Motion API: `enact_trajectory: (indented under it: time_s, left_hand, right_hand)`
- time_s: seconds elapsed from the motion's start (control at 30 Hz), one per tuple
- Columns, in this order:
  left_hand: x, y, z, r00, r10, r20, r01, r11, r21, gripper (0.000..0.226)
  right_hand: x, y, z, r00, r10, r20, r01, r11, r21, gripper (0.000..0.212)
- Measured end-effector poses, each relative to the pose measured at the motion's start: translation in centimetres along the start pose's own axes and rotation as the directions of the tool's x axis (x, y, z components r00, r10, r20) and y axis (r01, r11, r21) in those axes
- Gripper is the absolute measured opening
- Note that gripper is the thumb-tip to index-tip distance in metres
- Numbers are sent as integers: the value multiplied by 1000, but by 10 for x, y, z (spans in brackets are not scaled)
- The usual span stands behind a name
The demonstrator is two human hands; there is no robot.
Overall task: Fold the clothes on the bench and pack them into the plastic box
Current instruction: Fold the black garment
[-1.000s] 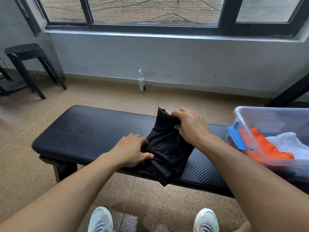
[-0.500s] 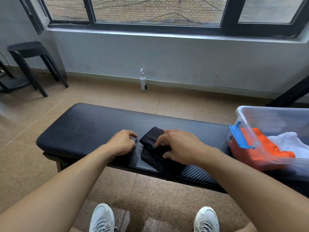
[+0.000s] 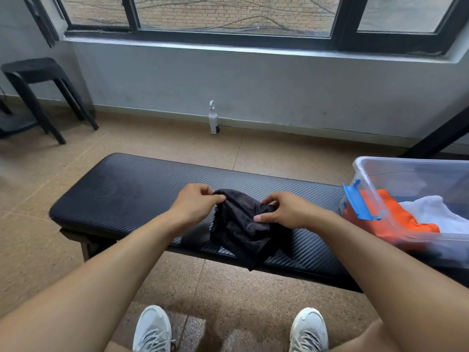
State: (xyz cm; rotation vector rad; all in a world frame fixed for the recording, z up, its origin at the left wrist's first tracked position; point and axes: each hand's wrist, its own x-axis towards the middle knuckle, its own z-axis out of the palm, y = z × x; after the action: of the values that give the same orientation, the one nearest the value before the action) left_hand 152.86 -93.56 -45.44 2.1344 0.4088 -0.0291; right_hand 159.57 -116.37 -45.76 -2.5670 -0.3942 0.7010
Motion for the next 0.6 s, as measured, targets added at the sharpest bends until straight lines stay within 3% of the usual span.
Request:
enact_trajectory:
  time_s: [0.1, 0.27, 0.37, 0.47, 0.6]
  left_hand:
    - [-5, 8, -4, 995, -65, 78, 69, 996, -47, 24]
    - [-11, -7, -4, 925, -252, 286, 133, 917, 376, 18]
    - [-10, -17, 4, 910, -285, 302, 102, 859, 501, 31]
    - [-8, -18, 8, 930, -247, 271, 41, 806, 591, 36]
    - [-5, -17, 4, 916, -283, 283, 36, 763, 645, 49]
  right_hand:
    - [1, 1, -4, 1000, -21, 13, 21, 1000, 15, 73]
    - [5, 1, 0, 998, -30, 60, 31, 999, -24, 80]
    - [7, -3, 5, 998, -18, 63, 23, 996, -81, 83]
    - [8, -7, 8, 997, -4, 81, 16, 988, -151, 73]
    - [4, -3, 6, 990, 20, 139, 0, 990, -138, 65]
